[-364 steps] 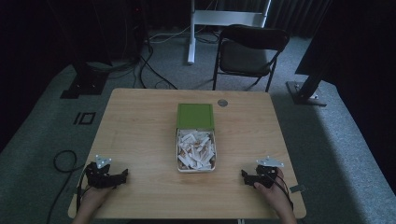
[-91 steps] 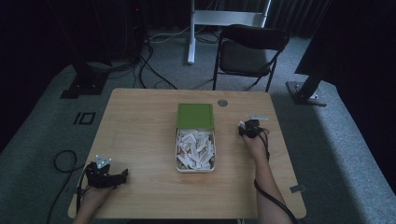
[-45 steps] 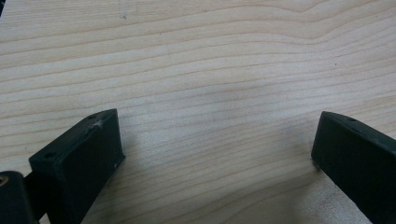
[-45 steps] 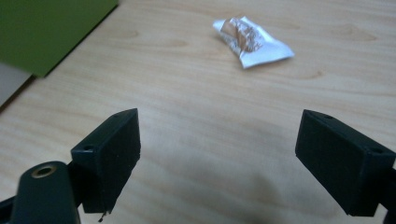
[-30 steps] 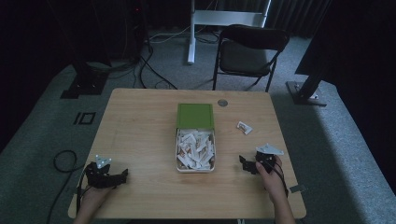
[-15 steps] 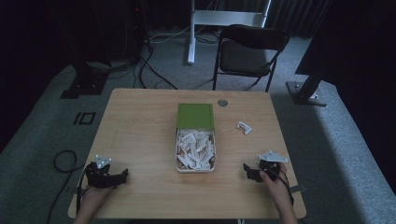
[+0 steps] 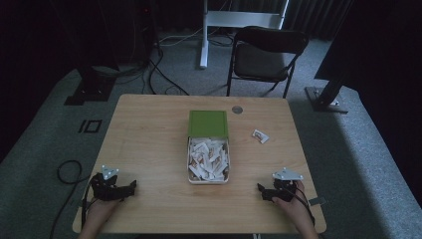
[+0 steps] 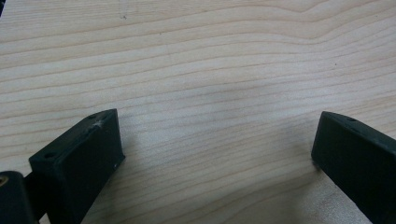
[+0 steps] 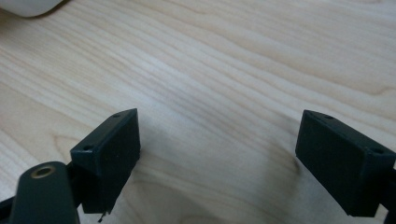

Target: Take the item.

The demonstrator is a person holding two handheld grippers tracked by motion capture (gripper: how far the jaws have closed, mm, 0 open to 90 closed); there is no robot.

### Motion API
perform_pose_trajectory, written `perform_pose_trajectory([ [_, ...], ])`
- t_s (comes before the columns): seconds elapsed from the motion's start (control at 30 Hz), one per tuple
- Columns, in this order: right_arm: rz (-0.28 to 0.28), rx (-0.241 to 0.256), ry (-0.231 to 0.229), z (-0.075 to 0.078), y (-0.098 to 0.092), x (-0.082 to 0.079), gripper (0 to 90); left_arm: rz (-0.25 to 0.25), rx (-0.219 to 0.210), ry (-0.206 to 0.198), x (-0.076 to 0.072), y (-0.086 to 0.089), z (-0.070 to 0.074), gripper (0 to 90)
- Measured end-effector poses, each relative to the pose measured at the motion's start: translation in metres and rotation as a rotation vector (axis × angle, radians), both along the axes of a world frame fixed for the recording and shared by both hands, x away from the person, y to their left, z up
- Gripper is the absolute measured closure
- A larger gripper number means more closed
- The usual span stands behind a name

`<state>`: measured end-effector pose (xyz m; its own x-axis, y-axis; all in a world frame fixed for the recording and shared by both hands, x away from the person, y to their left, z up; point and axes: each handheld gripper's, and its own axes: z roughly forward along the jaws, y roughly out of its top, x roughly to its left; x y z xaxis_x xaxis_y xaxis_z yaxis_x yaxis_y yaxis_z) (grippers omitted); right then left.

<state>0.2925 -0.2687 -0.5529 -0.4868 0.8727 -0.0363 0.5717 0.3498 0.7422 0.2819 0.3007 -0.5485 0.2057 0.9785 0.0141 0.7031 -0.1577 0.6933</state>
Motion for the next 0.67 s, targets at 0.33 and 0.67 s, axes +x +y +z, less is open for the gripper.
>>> perform_pose_trajectory([
  [0.33, -0.020, 0.029, 0.034, -0.0008, -0.0034, -0.0021, 13.5, 0.000, 0.000, 0.000, 0.0000, 0.0000, 0.0000, 2.7],
  [0.67, -0.032, 0.028, 0.041, -0.0010, -0.0009, -0.0027, 11.1, 0.000, 0.000, 0.000, -0.0001, 0.0000, 0.0000, 2.7],
])
